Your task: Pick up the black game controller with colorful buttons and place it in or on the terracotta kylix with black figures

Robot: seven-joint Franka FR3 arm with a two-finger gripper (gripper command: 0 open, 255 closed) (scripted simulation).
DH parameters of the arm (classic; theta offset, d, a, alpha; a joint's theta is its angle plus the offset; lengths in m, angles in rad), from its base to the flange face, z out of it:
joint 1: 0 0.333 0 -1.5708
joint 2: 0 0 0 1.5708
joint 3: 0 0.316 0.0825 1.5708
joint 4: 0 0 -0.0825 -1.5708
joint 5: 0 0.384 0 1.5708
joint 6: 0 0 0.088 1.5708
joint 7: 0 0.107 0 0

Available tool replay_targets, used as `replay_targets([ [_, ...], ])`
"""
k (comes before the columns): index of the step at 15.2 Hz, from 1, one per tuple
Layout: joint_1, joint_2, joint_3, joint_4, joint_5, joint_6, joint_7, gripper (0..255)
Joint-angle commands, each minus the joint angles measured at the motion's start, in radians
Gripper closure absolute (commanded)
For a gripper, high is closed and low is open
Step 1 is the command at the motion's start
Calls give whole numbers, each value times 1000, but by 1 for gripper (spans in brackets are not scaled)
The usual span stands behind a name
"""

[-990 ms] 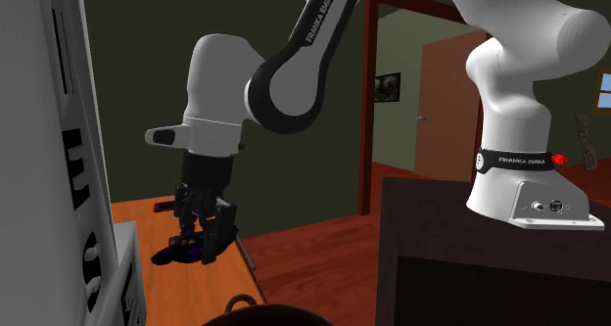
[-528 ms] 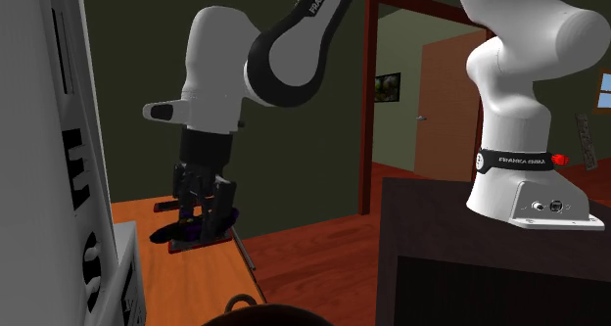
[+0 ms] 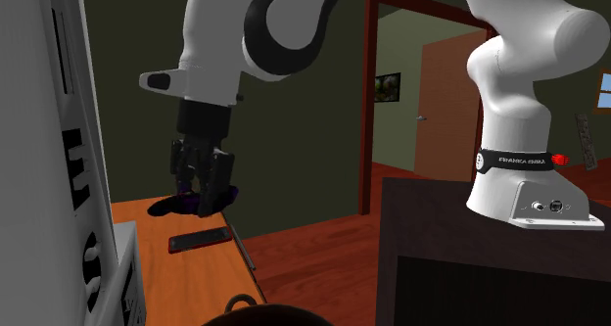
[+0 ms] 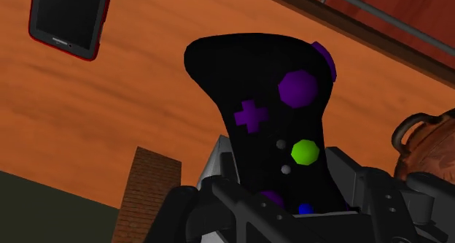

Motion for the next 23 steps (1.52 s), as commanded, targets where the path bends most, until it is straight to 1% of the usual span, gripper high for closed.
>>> replay_targets([
  [1, -3, -14, 4, -2, 4, -13, -3, 255],
  [6, 100, -51, 0, -69, -27, 20, 129, 255],
  [11, 211, -71, -5, -108, -64, 38, 271, 255],
  [15, 303, -75, -11, -118, -96, 41, 388, 255],
  [20, 420, -65, -17, -104, -136, 31, 532, 255],
  [21, 455, -59, -18, -94, -147, 25, 575, 255],
  [23, 461, -36, -27, -92, -158, 46, 584, 255],
])
